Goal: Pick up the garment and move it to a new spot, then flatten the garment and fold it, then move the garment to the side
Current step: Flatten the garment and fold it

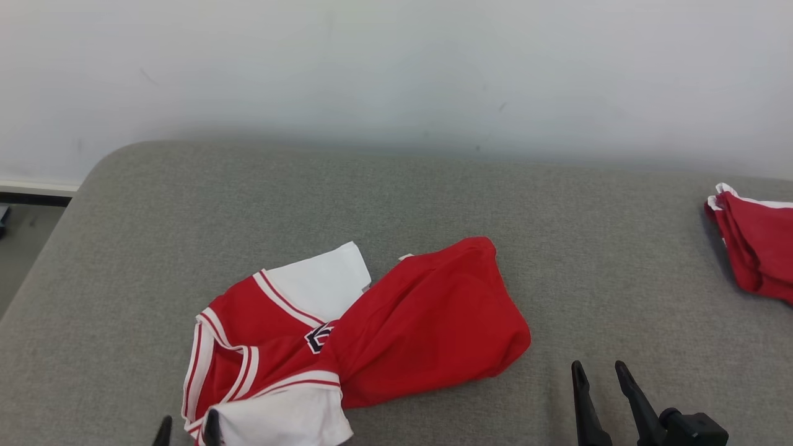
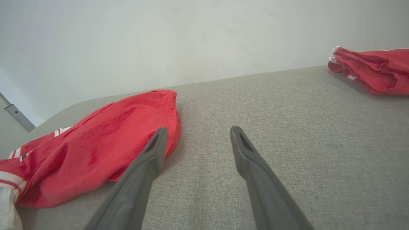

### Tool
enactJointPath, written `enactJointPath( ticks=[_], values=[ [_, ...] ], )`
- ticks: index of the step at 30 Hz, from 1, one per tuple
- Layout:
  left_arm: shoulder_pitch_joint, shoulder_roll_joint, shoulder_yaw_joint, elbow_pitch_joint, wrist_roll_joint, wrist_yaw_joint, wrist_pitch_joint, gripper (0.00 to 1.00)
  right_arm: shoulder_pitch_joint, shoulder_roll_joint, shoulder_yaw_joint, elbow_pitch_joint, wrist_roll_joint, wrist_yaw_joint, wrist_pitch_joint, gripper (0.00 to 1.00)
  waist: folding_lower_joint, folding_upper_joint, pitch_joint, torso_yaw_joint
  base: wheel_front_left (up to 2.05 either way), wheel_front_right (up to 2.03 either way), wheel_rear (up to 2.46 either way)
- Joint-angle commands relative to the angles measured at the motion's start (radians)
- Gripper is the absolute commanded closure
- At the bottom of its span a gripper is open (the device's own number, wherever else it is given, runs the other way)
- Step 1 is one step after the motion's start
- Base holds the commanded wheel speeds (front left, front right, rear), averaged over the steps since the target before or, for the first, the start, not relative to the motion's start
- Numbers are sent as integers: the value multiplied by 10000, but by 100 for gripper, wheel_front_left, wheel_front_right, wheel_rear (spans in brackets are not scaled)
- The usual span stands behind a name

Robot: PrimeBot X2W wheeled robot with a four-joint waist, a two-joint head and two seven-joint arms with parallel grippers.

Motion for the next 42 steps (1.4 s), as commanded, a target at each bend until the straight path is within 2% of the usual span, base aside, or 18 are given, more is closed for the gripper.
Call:
enactJointPath(
  ticks=[1, 7, 17, 27, 32, 33, 34, 42],
  values=[
    [-74, -34, 117, -200, 14, 11, -74, 0, -11, 6, 17, -5, 37, -26, -17, 0, 0, 0, -16, 86, 0, 0, 0],
    [-84, -410, 903, -1312, 601, 297, -90, 0, -337, 2, 262, 338, -76, -26, -17, 0, 0, 0, -78, 234, 0, 0, 0],
    [-58, -760, 1442, -1206, 1098, 351, -95, 0, -1570, -36, 832, 1992, -292, -26, -15, 0, 0, 0, -26, 303, 0, 0, 0],
    [-223, -795, 1213, -998, 885, 447, -96, 0, -2894, -384, 1324, 3990, 119, -26, -15, 0, 0, 0, 105, 741, 0, 0, 0],
    [-262, -793, 1000, -933, 765, 550, -96, 0, -3626, -512, 1834, 5487, 670, -27, -17, 0, 0, 0, 151, 978, 0, 0, 0],
    [-268, -793, 974, -929, 739, 574, -97, 0, -3737, -533, 1923, 5685, 807, -27, -18, 23, 0, 0, 145, 1006, 0, 0, 0],
    [-266, -794, 954, -924, 736, 591, -97, 0, -3824, -567, 1989, 5819, 925, -27, -17, 100, 0, 0, 133, 1029, 0, 0, 0],
    [-9, -797, 806, -829, 566, 741, -95, 0, -3903, -1194, 2102, 5552, 1143, -27, -17, 100, 0, 0, -44, 721, 0, 0, 0]
  ],
)
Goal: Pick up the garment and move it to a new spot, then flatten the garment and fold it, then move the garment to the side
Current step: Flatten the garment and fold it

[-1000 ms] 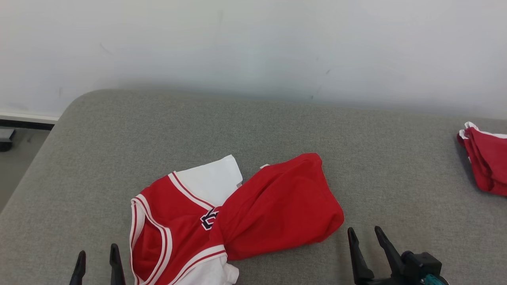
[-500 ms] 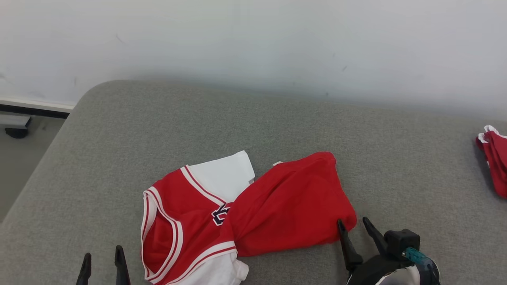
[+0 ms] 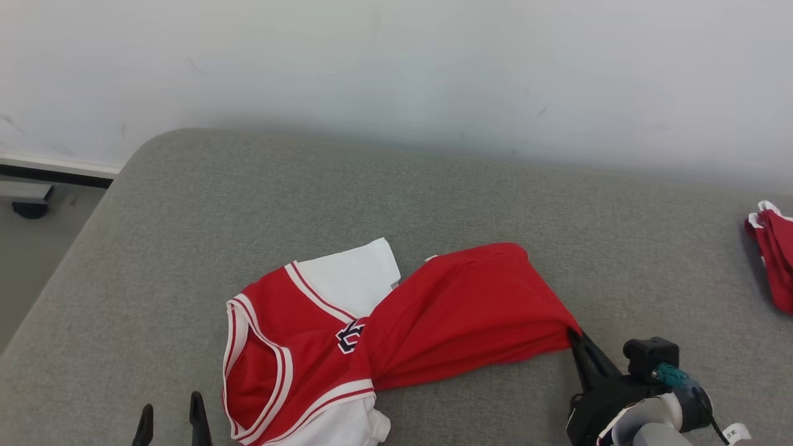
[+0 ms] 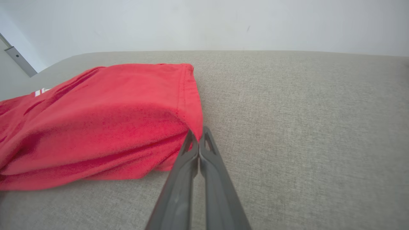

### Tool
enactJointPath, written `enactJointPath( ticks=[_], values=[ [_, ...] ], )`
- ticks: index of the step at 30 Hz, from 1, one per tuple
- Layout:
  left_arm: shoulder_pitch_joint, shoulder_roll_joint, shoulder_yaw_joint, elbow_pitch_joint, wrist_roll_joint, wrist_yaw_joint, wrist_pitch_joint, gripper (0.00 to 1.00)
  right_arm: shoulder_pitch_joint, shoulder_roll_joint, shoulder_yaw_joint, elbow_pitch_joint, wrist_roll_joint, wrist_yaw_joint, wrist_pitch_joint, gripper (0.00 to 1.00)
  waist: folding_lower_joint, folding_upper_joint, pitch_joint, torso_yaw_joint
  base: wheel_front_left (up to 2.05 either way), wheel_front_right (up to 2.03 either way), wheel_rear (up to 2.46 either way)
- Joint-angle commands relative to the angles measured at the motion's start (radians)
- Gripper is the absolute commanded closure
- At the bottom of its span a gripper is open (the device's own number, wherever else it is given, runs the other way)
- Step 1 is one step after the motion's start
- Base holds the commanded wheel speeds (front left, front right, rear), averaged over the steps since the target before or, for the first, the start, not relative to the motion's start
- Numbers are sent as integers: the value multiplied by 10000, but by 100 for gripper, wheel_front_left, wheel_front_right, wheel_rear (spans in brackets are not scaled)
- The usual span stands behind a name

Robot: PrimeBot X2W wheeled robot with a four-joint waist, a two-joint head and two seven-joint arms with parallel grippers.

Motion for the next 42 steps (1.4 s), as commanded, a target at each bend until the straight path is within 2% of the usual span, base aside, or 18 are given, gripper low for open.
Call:
enactJointPath(
  ticks=[1, 7, 13, 16, 21, 22, 23, 24, 38, 42],
  values=[
    [72, -15, -17, 15, -92, 42, -53, 0, 113, -239, -71, -181, -121, -27, -17, 100, 0, -1, -48, -216, 0, 0, 0],
    [89, -14, -40, 94, -287, 143, -53, 0, 556, -1022, -324, -1073, -563, -27, -19, 100, 0, -1, -32, -754, 0, 0, 0],
    [-2, -14, -163, 157, -434, 180, -54, 0, 1802, -1805, -895, -2340, -986, -27, -19, 100, 0, -1, 39, -1170, 0, 0, 0],
    [-17, -14, -160, 147, -486, 184, -54, 0, 2445, -1924, -1394, -2785, -1068, -27, -19, 100, 0, -1, 96, -1261, 0, 0, 0],
    [-7, -14, -85, 143, -559, 185, -54, 0, 3331, -1598, -1842, -3154, -1134, -27, -19, 100, 0, -1, 195, -1392, 0, 0, 0],
    [-15, -14, -72, 162, -575, 190, -54, 0, 3386, -1542, -1851, -3157, -1122, -27, -19, 79, 0, -1, 211, -1416, 0, 0, 0],
    [-29, -14, -61, 179, -589, 189, -54, 0, 3388, -1521, -1897, -3217, -1125, -27, -19, 6, 0, -1, 225, -1433, 0, 0, 0],
    [-40, -13, -50, 196, -586, 176, -54, 0, 3383, -1471, -1937, -3304, -1110, -27, -19, 0, 0, -1, 236, -1448, 0, 0, 0],
    [-19, -13, -238, 245, -375, 95, -54, 0, 3447, -1161, -2537, -5276, -1347, -27, -18, 0, 0, -1, 62, -1217, 0, 0, 0],
    [71, -13, -295, 217, -342, 112, -54, 0, 3672, -1039, -2402, -5381, -1295, -27, -18, 0, 0, -1, -24, -1144, 0, 0, 0]
  ],
)
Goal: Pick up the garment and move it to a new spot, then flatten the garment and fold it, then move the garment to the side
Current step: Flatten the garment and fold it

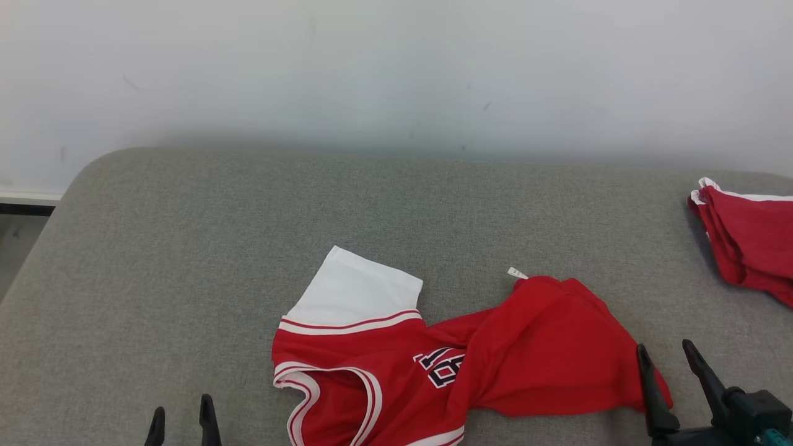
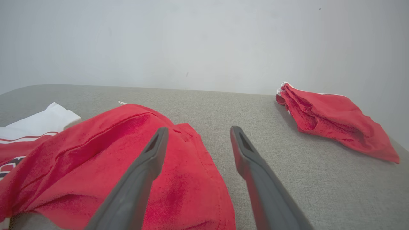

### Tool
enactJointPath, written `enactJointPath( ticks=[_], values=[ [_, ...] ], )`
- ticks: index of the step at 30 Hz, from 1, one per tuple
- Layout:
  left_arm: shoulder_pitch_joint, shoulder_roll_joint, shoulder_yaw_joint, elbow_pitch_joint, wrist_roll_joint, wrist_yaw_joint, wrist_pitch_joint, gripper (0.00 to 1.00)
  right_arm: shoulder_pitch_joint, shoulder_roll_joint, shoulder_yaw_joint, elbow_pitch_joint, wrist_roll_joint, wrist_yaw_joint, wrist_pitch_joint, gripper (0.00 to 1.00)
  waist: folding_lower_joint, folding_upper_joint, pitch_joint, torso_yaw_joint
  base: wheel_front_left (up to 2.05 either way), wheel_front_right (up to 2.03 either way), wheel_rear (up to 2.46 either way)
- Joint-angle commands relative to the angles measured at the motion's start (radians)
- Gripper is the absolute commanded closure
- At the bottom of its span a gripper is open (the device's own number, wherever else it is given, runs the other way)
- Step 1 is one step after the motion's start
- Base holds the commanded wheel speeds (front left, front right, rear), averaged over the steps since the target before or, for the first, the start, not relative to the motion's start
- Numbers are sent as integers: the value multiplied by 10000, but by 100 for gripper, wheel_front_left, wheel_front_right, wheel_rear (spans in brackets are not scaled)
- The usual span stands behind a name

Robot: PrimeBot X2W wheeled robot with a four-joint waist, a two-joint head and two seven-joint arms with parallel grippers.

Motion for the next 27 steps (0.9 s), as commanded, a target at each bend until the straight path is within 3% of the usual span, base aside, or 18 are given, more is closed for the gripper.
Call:
enactJointPath(
  ticks=[1, 12, 18, 27],
  values=[
    [109, -7, -1, -13, 83, 26, -52, 0, 175, 0, -4, 87, 69, -27, -18, 0, 1, 0, -37, 30, 0, 0, 0],
    [14, -8, -139, -62, -31, 52, -52, 0, -363, -253, 124, 561, 120, -27, -18, 0, 1, 0, 73, -69, 0, 0, 0],
    [-134, -8, -232, -111, -21, 29, -52, 0, -2051, -678, 902, 1962, 309, -27, 188, 0, 1, 0, 268, -2, 0, 0, 0],
    [-639, -6, -504, -106, 484, -87, -53, 0, -4483, -1179, 2120, 4451, 712, -27, 1478, 0, 1, 0, 862, 573, 0, 0, 0]
  ],
)
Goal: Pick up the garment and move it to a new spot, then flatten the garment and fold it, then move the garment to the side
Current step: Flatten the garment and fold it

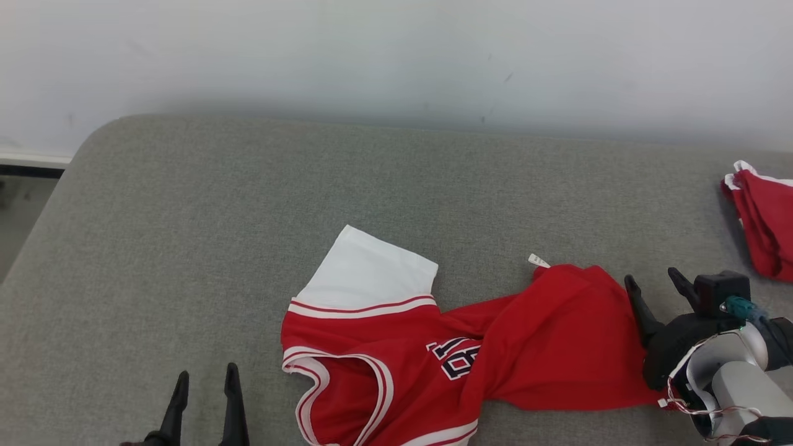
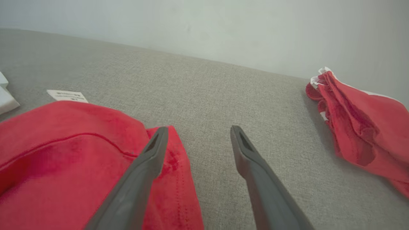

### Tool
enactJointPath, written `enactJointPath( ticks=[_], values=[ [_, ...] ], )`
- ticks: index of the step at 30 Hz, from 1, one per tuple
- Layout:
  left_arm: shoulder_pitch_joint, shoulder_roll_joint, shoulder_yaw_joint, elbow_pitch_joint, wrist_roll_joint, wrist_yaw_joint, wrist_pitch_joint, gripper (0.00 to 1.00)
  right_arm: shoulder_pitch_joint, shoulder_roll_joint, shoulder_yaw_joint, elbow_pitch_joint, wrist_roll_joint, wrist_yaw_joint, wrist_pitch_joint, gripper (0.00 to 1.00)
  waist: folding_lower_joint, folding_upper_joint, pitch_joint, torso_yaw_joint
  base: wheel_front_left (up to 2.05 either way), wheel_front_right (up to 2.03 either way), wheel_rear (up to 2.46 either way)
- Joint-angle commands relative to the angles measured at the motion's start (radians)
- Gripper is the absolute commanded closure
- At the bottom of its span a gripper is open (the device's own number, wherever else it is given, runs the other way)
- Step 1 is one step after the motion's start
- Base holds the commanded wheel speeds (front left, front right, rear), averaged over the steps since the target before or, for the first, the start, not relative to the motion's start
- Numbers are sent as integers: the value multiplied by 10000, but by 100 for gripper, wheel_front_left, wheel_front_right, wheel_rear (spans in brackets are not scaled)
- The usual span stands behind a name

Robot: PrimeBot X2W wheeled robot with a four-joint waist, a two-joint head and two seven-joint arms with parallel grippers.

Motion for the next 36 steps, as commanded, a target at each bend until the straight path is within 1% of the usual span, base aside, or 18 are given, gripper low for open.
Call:
enactJointPath(
  ticks=[1, 7, 14, 15, 16, 17, 18, 23, 27, 33, 36],
  values=[
    [-147, 5, -24, 15, -31, -16, -53, 0, -274, -81, 149, 229, 101, -27, 101, 0, -1, -1, 280, 309, 0, 0, 0],
    [-315, 1, 26, 104, -21, -62, -53, 0, -654, -172, 770, 1074, 628, -27, 445, 0, -1, -1, 369, 448, 0, 0, 0],
    [-370, -1, 187, 107, -147, -53, -53, 0, -784, -340, 1718, 1429, 1436, -27, 921, 0, -1, -1, 456, 315, 0, 0, 0],
    [-390, -2, 186, 119, -166, -58, -53, 0, -813, -376, 1828, 1440, 1522, -27, 937, 28, -1, -1, 461, 295, 0, 0, 0],
    [-407, -1, 193, 128, -176, -61, -53, 0, -855, -393, 1924, 1452, 1608, -27, 923, 65, -1, -1, 465, 276, 0, 0, 0],
    [-412, 2, 199, 129, -193, -62, -53, 0, -905, -413, 2049, 1446, 1668, -27, 886, 84, -1, -1, 469, 262, 0, 0, 0],
    [-400, 1, 199, 125, -201, -62, -53, 0, -972, -436, 2149, 1419, 1724, -27, 799, 100, -1, -1, 472, 250, 0, 0, 0],
    [-489, -1, 149, 155, -238, -47, -53, 0, -1229, -579, 2549, 1439, 1919, -27, 488, 100, -1, -1, 450, 249, 0, 0, 0],
    [-478, 1, 156, 193, -307, -23, -53, 0, -1577, -671, 2687, 1495, 1951, -27, -19, 100, -1, -1, 415, 259, 0, 0, 0],
    [-332, 1, 300, 237, -343, 42, -53, 0, -2239, -715, 2584, 1540, 1769, -27, -1026, 100, -1, -1, 304, 33, 0, 0, 0],
    [-259, -1, 416, 226, -356, 10, -53, 0, -2444, -706, 2426, 1270, 1557, -27, -1414, 100, -1, -1, 162, -232, 0, 0, 0]
  ],
)
